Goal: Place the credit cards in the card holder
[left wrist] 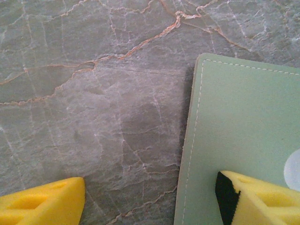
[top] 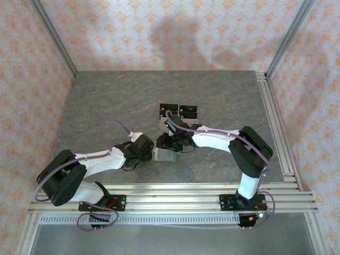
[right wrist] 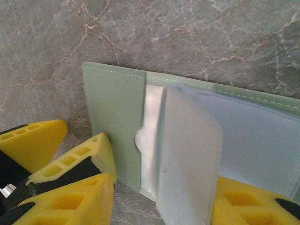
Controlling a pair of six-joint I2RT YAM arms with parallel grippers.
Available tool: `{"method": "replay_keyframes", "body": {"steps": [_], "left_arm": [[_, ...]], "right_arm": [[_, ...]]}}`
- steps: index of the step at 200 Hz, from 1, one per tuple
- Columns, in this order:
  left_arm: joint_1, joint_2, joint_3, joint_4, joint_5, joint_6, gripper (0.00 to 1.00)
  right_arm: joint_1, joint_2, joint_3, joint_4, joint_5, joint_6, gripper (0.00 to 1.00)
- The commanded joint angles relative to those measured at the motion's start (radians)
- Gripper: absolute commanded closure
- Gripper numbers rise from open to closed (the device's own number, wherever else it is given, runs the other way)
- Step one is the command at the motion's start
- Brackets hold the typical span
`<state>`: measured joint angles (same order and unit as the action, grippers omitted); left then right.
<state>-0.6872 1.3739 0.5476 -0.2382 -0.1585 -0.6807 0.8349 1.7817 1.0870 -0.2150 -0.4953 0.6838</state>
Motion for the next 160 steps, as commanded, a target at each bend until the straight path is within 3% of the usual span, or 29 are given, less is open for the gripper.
{"method": "replay_keyframes", "body": {"steps": [1, 65, 122, 160], "left_arm": [[-0.009, -0.007, -0.025, 0.005, 0.037, -0.016, 0.26], [-0.009, -0.098, -0.028, -0.074, -0.022, -0.036, 0.26], [-0.006, -0.411, -0.091, -0.267, -0.184, -0.170, 0.25], [-0.003, -0.547, -0.112, -0.321, -0.207, -0.191, 0.25]], "right_arm": [[-0.005, 0.009, 0.026, 0.004, -0.003, 0.003, 0.52], [0.010, 0.027, 0.064, 0.019, -0.025, 0.019, 0.52], [0.028, 0.137, 0.188, 0.024, -0.079, 0.039, 0.52], [0.044, 0.255, 0.311, -0.006, -0.113, 0.048, 0.52]]}}
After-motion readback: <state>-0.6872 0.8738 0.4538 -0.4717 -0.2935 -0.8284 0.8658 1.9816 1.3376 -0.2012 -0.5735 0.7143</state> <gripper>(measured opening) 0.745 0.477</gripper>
